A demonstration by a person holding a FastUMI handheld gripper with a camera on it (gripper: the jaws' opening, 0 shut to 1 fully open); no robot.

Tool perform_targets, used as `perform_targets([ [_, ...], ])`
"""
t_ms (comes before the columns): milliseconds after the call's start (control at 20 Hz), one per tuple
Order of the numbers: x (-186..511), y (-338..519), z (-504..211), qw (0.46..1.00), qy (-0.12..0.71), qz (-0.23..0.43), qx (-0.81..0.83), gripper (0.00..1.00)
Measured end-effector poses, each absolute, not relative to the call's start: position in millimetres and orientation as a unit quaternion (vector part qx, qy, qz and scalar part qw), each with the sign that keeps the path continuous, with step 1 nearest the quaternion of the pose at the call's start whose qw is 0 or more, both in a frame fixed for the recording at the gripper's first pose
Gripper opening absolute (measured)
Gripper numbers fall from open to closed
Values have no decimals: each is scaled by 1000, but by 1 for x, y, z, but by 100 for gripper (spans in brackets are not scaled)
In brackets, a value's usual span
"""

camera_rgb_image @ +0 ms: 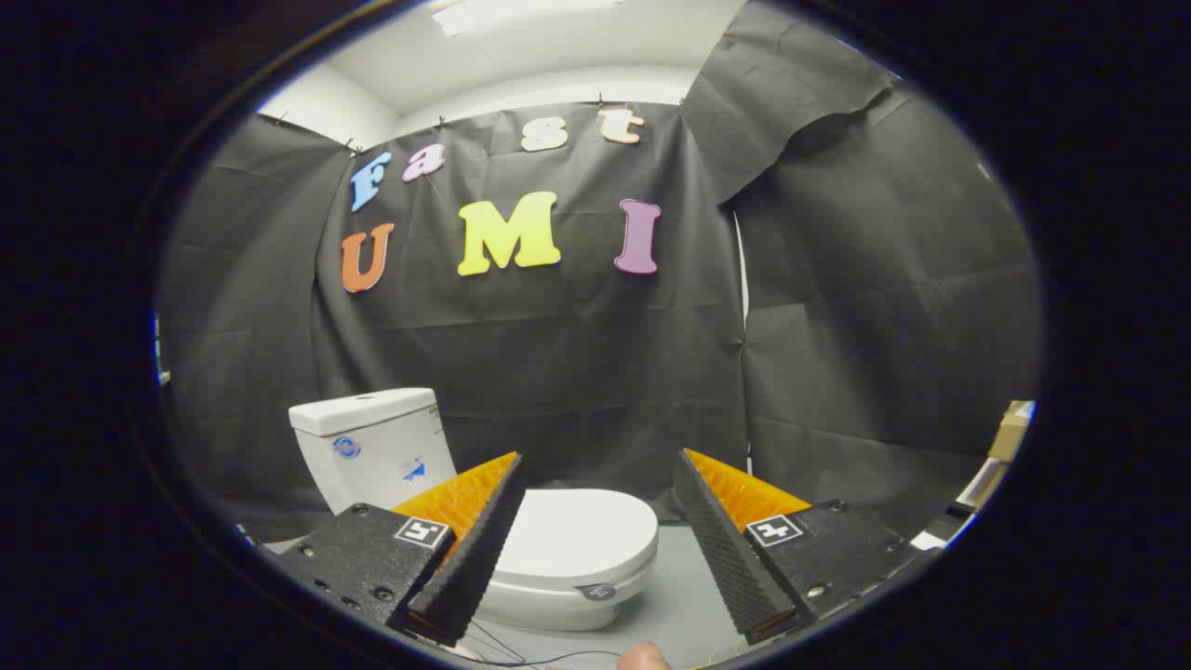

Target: Open the toilet lid.

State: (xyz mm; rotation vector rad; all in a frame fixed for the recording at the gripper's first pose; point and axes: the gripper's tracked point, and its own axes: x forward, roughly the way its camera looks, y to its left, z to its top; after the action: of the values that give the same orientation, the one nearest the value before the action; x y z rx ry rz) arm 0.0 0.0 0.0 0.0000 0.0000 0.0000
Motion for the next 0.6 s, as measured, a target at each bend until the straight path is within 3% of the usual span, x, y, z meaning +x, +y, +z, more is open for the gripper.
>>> perform_targets([
  [600, -1, 0, 1, 1000, -1, -6, -2, 100],
])
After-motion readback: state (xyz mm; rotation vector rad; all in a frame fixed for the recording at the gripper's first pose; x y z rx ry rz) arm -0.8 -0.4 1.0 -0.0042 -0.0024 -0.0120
